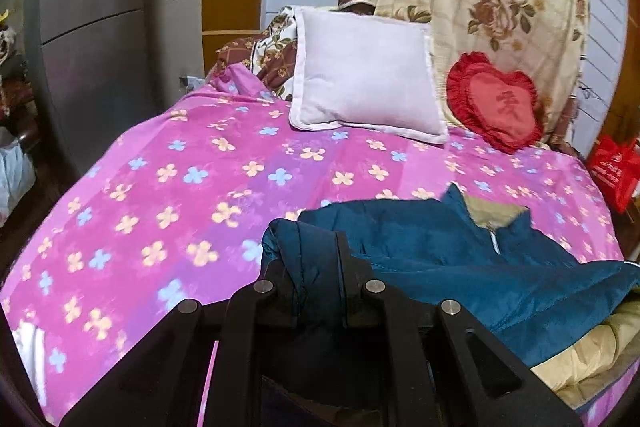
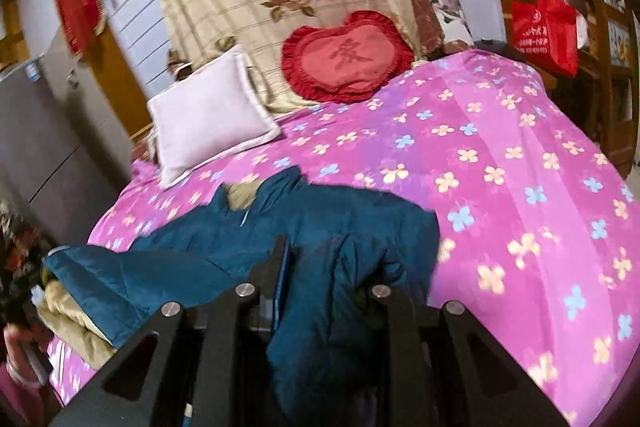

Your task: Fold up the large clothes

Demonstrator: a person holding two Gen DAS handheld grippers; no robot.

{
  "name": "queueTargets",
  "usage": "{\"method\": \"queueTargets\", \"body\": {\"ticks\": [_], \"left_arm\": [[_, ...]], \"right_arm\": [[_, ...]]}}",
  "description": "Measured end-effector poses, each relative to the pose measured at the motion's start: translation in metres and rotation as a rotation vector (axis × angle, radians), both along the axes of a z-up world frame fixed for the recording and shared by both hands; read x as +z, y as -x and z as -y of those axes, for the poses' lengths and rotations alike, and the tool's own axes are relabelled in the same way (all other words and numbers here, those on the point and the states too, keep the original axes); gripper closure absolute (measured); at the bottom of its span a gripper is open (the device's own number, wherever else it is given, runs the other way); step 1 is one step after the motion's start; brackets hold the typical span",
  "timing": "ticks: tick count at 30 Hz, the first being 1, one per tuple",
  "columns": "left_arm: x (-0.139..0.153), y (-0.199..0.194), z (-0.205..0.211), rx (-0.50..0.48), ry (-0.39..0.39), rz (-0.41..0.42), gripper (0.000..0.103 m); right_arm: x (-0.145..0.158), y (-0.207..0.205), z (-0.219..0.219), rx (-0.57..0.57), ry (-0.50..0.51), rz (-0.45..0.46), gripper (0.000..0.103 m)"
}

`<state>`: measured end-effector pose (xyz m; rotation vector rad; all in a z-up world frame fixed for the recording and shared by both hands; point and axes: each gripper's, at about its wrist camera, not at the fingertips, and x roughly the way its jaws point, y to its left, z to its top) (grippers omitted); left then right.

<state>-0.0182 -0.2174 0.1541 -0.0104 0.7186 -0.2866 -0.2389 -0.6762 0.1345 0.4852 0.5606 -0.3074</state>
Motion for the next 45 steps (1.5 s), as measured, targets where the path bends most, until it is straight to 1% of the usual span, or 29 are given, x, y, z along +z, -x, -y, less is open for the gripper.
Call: {"method": "queueTargets", "body": {"ticks": [2, 4, 5, 6, 7, 9, 11, 13, 14, 15, 17, 18, 20, 22, 25, 26, 27, 29, 31, 32, 33, 34, 35, 37, 39, 40, 42, 44, 45], "left_arm": [[-0.014, -0.02, 0.005, -0.021, 0.029, -0.044, 0.103], [-0.027, -0.035, -0.004, -0.042, 0.142, -0.113, 0.098], [-0.028, -0.035, -0.008, -0.048, 0.175, -0.126, 0.091], [-0.028, -0.035, -0.014, -0.054, 0.207, -0.128, 0.087], [-0.025, -0.031, -0.022, -0.061, 0.231, -0.116, 0.084], [-0.016, -0.02, -0.035, -0.048, 0.221, -0.075, 0.064], [-0.007, -0.008, -0.048, -0.048, 0.217, -0.032, 0.06], [-0.001, 0.008, -0.056, -0.046, 0.173, 0.003, 0.059], [-0.001, 0.012, -0.059, -0.05, 0.154, 0.015, 0.059], [-0.001, 0.022, -0.059, -0.064, 0.129, 0.037, 0.059], [-0.005, 0.032, -0.057, -0.081, 0.086, 0.049, 0.059], [-0.01, 0.037, -0.053, -0.098, 0.064, 0.037, 0.059], [-0.021, 0.039, -0.043, -0.127, 0.046, 0.0, 0.059], [-0.033, 0.041, -0.03, -0.133, 0.023, -0.026, 0.059], [-0.043, 0.042, -0.013, -0.133, 0.02, -0.032, 0.059], [-0.045, 0.041, -0.007, -0.128, 0.016, -0.033, 0.059], [-0.047, 0.036, 0.001, -0.117, 0.009, -0.036, 0.059], [-0.05, 0.027, 0.014, -0.093, -0.002, -0.044, 0.059], [-0.054, 0.01, 0.029, -0.066, -0.012, -0.043, 0.059], [-0.056, 0.005, 0.033, -0.056, -0.03, -0.044, 0.059], [-0.063, -0.005, 0.04, -0.026, -0.073, -0.055, 0.059], [-0.071, -0.014, 0.045, 0.006, -0.11, -0.076, 0.059], [-0.078, -0.022, 0.046, 0.014, -0.115, -0.097, 0.058], [-0.086, -0.03, 0.046, 0.019, -0.08, -0.099, 0.054], [-0.089, -0.037, 0.045, 0.036, -0.051, -0.069, 0.045], [-0.091, -0.041, 0.045, 0.038, -0.041, -0.075, 0.044], [-0.094, -0.049, 0.044, 0.04, -0.016, -0.1, 0.043], [-0.092, -0.051, 0.044, 0.038, -0.02, -0.111, 0.043], [-0.09, -0.048, 0.044, 0.035, -0.031, -0.113, 0.045]], "right_arm": [[-0.011, -0.022, 0.011, -0.025, 0.004, -0.009, 0.081], [-0.033, -0.046, 0.023, -0.062, -0.01, -0.051, 0.081], [-0.043, -0.053, 0.028, -0.077, -0.025, -0.071, 0.081], [-0.061, -0.063, 0.035, -0.102, -0.063, -0.098, 0.08], [-0.078, -0.07, 0.04, -0.113, -0.1, -0.103, 0.08], [-0.096, -0.073, 0.044, -0.12, -0.124, -0.056, 0.078], [-0.1, -0.072, 0.042, -0.127, -0.119, -0.037, 0.077], [-0.098, -0.072, 0.042, -0.118, -0.13, -0.038, 0.072], [-0.096, -0.071, 0.044, -0.111, -0.144, -0.034, 0.067], [-0.09, -0.064, 0.046, -0.109, -0.164, -0.008, 0.063], [-0.072, -0.046, 0.046, -0.1, -0.195, 0.092, 0.034], [-0.064, -0.04, 0.045, -0.098, -0.202, 0.12, 0.026], [-0.044, -0.025, 0.039, -0.112, -0.185, 0.162, 0.024], [-0.023, -0.013, 0.027, -0.112, -0.129, 0.182, 0.023], [0.002, -0.001, -0.001, -0.048, -0.023, 0.214, 0.022], [0.006, -0.004, -0.012, -0.007, 0.012, 0.204, 0.02], [0.005, -0.013, -0.024, 0.047, 0.044, 0.159, 0.018], [-0.005, -0.043, -0.044, 0.159, 0.08, 0.036, 0.018], [-0.02, -0.074, -0.062, 0.198, 0.156, -0.075, 0.018], [-0.027, -0.09, -0.069, 0.198, 0.203, -0.119, 0.018], [-0.032, -0.107, -0.071, 0.201, 0.224, -0.151, 0.018], [-0.039, -0.121, -0.07, 0.199, 0.222, -0.177, 0.018], [-0.045, -0.133, -0.067, 0.189, 0.214, -0.204, 0.018], [-0.064, -0.161, -0.056, 0.131, 0.216, -0.274, 0.018], [-0.078, -0.18, -0.048, 0.097, 0.244, -0.296, 0.015], [-0.082, -0.186, -0.044, 0.072, 0.258, -0.302, 0.015], [-0.091, -0.195, -0.036, 0.018, 0.244, -0.303, 0.014], [-0.097, -0.2, -0.03, 0.0, 0.237, -0.308, 0.014], [-0.099, -0.203, -0.03, 0.002, 0.241, -0.322, 0.014]]}}
